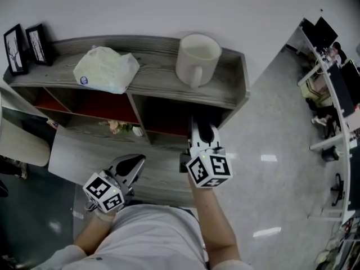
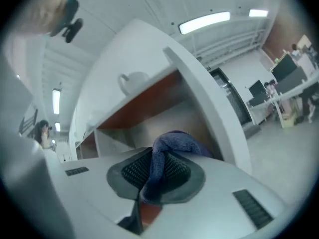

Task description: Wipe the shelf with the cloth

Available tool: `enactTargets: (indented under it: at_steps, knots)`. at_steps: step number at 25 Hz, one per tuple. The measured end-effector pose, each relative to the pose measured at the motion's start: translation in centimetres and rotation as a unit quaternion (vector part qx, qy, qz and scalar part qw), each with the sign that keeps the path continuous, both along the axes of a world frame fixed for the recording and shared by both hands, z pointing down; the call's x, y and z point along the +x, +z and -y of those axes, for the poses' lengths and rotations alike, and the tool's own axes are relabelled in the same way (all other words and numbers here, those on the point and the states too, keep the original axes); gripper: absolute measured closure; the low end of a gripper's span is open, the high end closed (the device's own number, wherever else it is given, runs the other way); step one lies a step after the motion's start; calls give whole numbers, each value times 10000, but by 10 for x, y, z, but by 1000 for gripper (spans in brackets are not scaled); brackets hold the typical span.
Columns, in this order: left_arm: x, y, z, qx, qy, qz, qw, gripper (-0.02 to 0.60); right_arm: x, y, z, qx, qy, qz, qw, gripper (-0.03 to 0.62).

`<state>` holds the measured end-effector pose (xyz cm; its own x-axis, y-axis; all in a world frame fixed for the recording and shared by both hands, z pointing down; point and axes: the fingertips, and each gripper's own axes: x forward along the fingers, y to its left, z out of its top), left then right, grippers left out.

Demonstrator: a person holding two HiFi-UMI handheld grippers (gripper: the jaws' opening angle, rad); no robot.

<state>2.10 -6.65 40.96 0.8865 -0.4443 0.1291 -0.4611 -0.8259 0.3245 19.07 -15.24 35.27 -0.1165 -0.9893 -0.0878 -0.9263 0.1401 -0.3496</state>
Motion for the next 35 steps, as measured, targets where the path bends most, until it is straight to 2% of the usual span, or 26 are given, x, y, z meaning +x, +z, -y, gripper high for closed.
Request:
enactTargets:
  at_steps: [6, 12, 23, 35]
  knots:
    - [24, 4, -8, -22, 366, 15, 9993, 566, -16, 0, -48, -25, -127, -966, 9952, 540]
    - [39, 7, -12, 12, 830, 117, 9965, 566, -29, 17, -88, -242, -45, -1513, 9882, 540]
    - [61, 8, -22, 140, 1509, 190, 9883, 566, -32, 41, -130, -541, 378, -1662, 9839, 540]
    - [62, 9, -26, 155, 1617, 160, 9866, 566, -25, 57, -137, -910, 519, -1666, 9805, 540]
